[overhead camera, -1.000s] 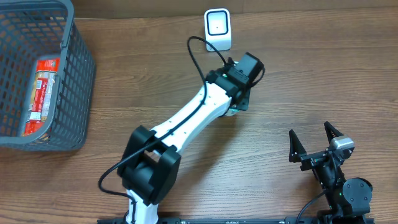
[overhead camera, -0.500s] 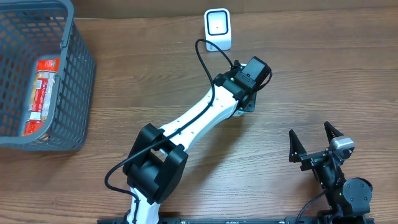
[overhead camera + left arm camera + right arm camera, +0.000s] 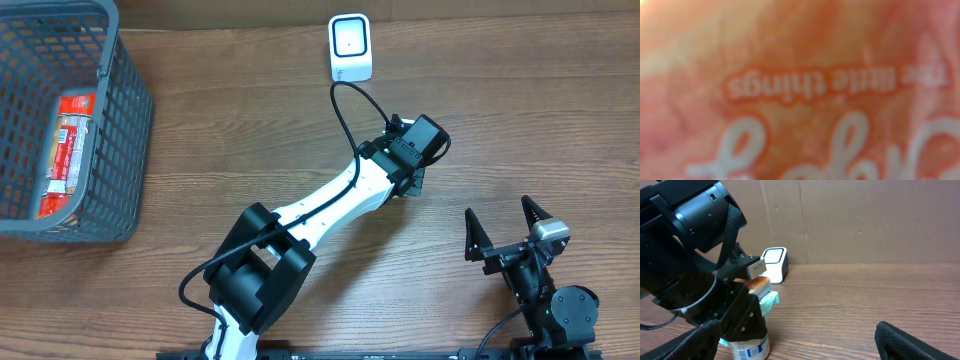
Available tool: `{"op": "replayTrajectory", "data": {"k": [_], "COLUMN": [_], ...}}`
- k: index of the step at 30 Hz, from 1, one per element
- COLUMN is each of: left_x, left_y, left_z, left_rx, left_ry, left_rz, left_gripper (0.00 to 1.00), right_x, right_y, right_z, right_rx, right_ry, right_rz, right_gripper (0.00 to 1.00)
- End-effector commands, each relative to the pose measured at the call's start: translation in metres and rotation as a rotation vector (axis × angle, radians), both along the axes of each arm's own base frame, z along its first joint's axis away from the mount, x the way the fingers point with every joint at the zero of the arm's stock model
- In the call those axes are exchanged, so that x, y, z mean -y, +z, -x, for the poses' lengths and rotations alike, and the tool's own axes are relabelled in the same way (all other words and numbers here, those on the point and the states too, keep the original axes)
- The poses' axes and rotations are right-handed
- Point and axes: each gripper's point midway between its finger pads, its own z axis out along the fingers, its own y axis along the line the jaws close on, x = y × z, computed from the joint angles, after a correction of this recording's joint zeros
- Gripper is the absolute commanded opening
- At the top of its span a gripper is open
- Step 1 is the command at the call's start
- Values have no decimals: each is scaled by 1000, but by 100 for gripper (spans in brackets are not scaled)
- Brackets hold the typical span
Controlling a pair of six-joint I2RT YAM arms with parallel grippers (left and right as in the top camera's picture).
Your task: Scan the item barcode
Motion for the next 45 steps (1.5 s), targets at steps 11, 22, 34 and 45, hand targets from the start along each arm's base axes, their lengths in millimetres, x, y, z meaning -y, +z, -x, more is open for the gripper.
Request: {"op": "replayTrajectory", "data": {"k": [11,22,34,45], "left_x": [3,2,10,4], "left_y": [-5,72,87,71], "left_z": [7,-6,-21,-15], "left_rx": [-60,87,178,127], "left_ry": [-15,-29,-90,-88], "left_rz": [69,158,173,131], "left_gripper": [100,100,90,80], "right_x": [0,0,0,0], "right_y": [-2,-2,-2,-2], "right_z": [0,0,0,0], "right_rx": [0,1,1,0], "right_ry": [3,3,3,3], "right_rz": [-3,-2,-2,-3], "right_gripper": [100,100,100,100]}}
